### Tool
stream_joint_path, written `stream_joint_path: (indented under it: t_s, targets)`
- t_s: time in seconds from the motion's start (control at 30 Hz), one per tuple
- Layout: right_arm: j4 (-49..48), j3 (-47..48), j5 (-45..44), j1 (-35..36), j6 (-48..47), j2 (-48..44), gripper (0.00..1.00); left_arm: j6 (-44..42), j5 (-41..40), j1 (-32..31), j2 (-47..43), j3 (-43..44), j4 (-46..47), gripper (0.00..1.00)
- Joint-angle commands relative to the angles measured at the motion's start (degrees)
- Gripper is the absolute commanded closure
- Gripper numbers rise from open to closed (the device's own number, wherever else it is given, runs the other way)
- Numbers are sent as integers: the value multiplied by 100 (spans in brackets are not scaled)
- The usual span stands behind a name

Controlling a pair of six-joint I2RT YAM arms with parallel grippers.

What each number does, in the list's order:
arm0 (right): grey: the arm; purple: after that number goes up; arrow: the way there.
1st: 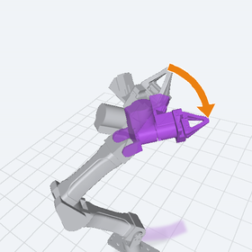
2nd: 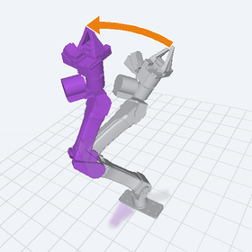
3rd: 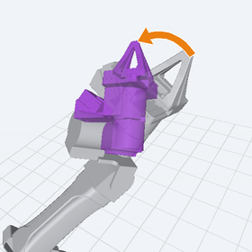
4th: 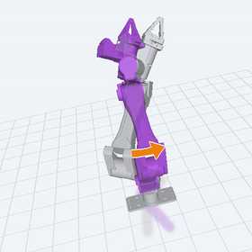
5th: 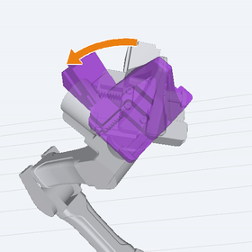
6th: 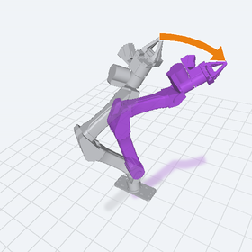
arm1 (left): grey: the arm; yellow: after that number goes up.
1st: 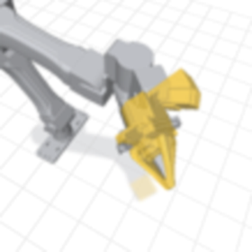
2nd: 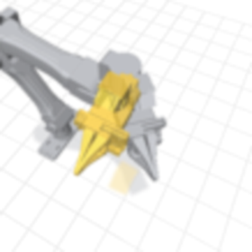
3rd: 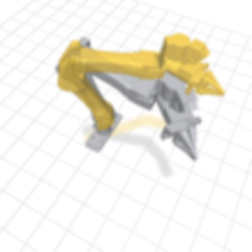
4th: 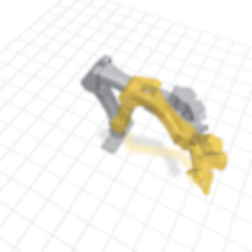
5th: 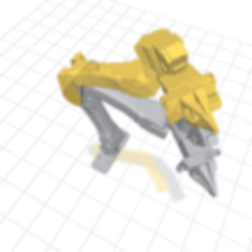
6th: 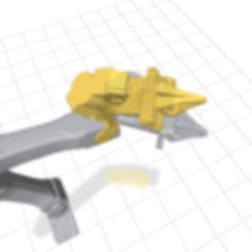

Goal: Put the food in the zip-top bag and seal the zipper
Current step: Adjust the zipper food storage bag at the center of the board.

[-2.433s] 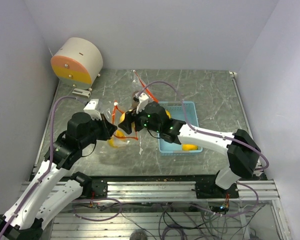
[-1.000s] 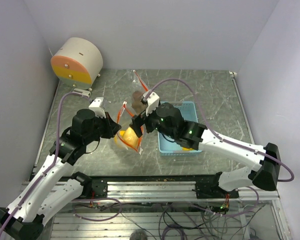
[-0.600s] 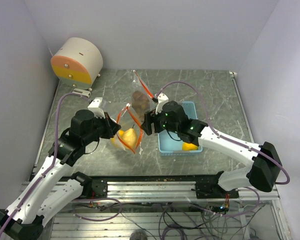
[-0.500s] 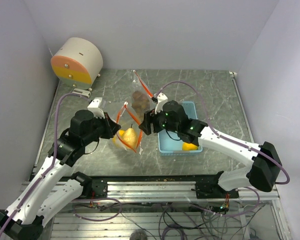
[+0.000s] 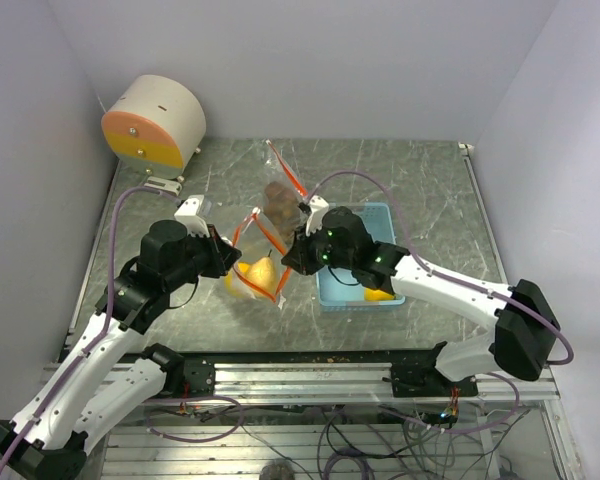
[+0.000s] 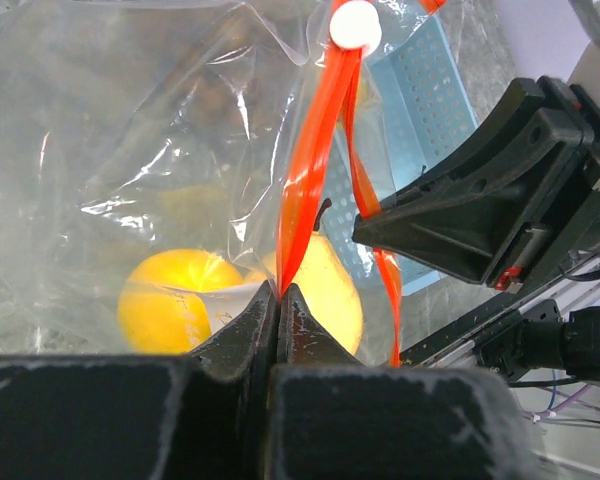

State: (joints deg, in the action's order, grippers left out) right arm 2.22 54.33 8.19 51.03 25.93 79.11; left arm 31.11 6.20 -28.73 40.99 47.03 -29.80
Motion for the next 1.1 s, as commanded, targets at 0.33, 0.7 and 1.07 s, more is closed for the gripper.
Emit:
stream_joint_path:
  t_s: [0.33, 0.7, 1.07]
  targets:
    - [2174, 2892, -643, -596, -764, 464, 97, -254, -1076, -24, 129, 596, -1482, 93]
    - [1806, 2105, 331, -901, -1002, 224, 75, -281, -1204, -27, -4, 991, -1504, 93]
    - [1957, 1290, -1742, -954, -585, -475, 3, -138, -888, -21, 405, 294, -558, 93]
